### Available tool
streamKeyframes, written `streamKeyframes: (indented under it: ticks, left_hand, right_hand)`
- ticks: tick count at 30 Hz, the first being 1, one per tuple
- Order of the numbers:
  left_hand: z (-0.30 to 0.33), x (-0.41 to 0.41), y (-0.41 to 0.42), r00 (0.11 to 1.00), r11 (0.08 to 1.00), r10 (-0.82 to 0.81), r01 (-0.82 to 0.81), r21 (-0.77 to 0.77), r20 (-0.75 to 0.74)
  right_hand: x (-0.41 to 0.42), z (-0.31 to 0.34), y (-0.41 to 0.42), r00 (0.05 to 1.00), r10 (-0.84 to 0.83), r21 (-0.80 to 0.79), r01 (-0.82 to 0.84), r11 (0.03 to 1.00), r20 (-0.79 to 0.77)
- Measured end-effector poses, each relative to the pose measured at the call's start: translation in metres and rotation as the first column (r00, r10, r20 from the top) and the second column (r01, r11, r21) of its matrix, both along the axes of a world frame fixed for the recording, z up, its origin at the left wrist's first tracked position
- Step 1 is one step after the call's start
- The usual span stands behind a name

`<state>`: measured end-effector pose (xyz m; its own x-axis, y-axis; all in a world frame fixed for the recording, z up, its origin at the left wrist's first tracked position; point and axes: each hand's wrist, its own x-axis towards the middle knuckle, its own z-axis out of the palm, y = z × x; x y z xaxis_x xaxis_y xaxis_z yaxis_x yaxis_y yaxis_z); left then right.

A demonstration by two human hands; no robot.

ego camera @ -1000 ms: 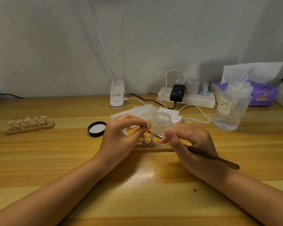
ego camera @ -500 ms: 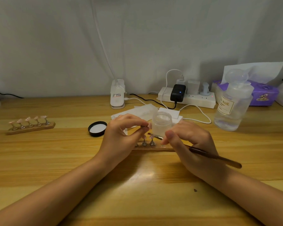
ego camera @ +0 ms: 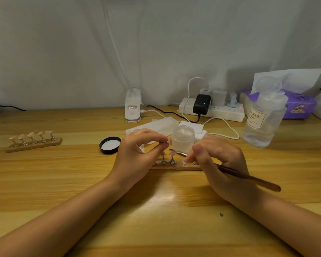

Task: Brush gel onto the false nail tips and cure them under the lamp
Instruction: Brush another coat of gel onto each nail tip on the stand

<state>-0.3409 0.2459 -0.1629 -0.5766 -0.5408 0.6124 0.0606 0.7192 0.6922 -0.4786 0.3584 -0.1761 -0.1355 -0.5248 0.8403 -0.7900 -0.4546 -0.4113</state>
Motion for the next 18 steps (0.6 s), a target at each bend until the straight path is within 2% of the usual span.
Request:
streamKeyframes:
  ticks: [6,12,18]
  left_hand:
    - [-0.0006,-0.0005,-0.0009,1.000,1.000,0.004,-0.004,-0.011,0.010]
    - [-0.0010,-0.0003,-0.0018,1.000,1.000,0.004,-0.004,-0.006,0.013]
    - [-0.0003,-0.0001,-0.0004,1.000,1.000,-0.005,0.005,-0.016,0.004]
  right_hand:
    - [-0.0008,0.0002,-0.0010,0.996,-0.076,0.058,0.074,0.996,0.038]
    - [0.0011,-0.0001,0.0018,1.000,-0.006,0.034,0.006,0.999,-0.010]
    - [0.0002,0.0025,0.0003,0.997,-0.041,0.050,0.038,0.998,0.071]
